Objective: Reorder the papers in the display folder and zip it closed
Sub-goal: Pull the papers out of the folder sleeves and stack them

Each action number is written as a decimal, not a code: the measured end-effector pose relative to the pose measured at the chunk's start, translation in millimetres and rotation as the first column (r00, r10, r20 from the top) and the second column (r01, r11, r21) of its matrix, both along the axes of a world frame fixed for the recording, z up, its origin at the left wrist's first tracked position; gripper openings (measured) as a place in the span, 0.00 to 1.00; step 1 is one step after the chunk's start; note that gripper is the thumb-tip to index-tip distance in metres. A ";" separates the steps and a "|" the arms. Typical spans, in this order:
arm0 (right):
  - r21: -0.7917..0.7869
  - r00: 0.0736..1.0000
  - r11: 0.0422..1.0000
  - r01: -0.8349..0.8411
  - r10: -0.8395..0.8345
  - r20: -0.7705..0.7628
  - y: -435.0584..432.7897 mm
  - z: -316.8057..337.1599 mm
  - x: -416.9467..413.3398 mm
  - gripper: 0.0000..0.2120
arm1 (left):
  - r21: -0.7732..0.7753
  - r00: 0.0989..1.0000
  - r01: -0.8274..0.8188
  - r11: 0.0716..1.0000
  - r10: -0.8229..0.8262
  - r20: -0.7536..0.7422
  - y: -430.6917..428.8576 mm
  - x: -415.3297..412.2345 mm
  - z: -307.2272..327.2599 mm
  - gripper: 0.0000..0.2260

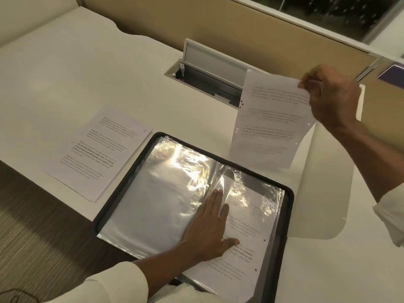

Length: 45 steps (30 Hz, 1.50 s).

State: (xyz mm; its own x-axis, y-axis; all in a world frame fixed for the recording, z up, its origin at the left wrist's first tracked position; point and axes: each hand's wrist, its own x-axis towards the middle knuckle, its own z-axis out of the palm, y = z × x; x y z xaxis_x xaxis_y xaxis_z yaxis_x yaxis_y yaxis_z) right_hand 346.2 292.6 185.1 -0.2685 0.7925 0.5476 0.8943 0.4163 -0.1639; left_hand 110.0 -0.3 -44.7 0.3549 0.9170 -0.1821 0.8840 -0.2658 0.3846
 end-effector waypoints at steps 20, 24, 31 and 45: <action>-0.318 0.901 0.858 -0.404 0.312 -0.303 -59.3 69.6 -93.0 0.06 | -0.120 0.599 -0.552 0.825 0.493 0.631 109.6 -117.3 140.0 0.26; -0.434 0.809 0.786 -0.440 0.137 -0.571 -47.1 46.2 -120.0 0.12 | -0.364 0.385 -0.458 0.811 0.550 0.741 100.2 -156.0 151.6 0.10; -0.615 0.525 0.659 -0.433 -0.370 -0.766 -51.8 -49.2 -201.2 0.25 | -0.505 0.181 -0.521 0.688 0.667 0.723 90.4 -246.9 131.8 0.09; -0.825 0.511 0.392 -0.407 -0.651 -0.561 -129.5 -182.2 -418.2 0.13 | -0.275 0.417 -0.807 0.523 0.833 0.363 127.4 -437.3 70.9 0.11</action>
